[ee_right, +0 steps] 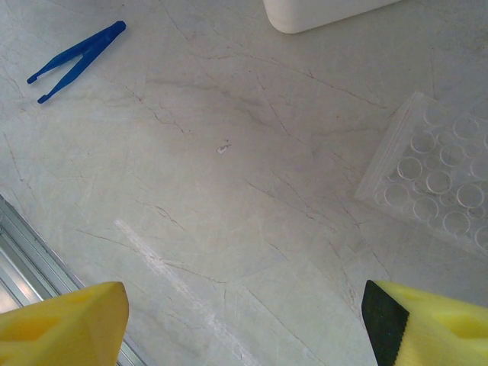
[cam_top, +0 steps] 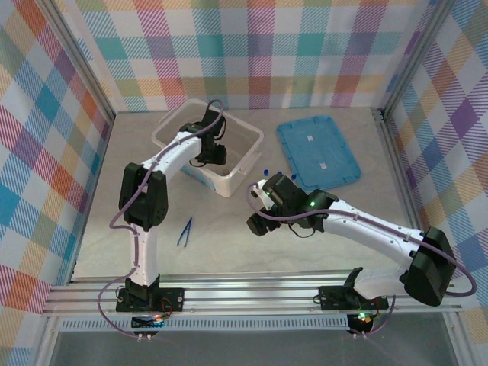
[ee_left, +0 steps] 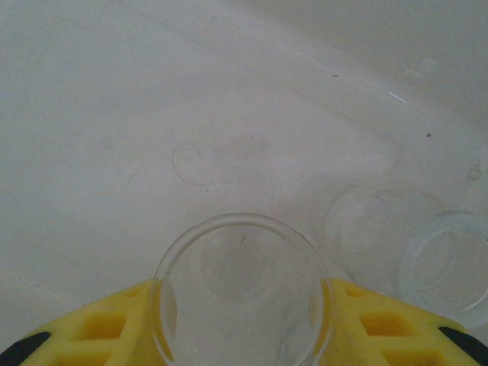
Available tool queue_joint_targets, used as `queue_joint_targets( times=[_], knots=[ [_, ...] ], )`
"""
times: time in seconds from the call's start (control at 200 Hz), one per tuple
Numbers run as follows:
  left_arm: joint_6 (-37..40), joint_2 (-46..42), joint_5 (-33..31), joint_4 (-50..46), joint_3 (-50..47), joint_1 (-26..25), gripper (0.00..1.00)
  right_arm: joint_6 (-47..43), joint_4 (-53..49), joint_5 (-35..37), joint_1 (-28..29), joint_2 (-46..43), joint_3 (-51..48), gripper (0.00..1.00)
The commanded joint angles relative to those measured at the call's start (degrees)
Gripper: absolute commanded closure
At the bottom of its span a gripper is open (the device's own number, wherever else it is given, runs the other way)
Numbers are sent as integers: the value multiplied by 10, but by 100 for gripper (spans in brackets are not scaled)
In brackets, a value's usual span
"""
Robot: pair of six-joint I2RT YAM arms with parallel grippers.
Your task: Organize the chemistry lab equipment
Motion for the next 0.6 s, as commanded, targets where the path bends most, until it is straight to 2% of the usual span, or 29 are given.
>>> queue_joint_targets(
  times=[0.0,0.29,0.595],
  knots=[
    [9,8,-11,-22,19,5,62,7,1,1,3,-14,-5,19],
    [8,32,18,-44,39,6,62,3,0,3,3,-10,2,19],
    [5,41,20,-51,51,6,53,0,0,2,2,-5,7,19]
  ],
)
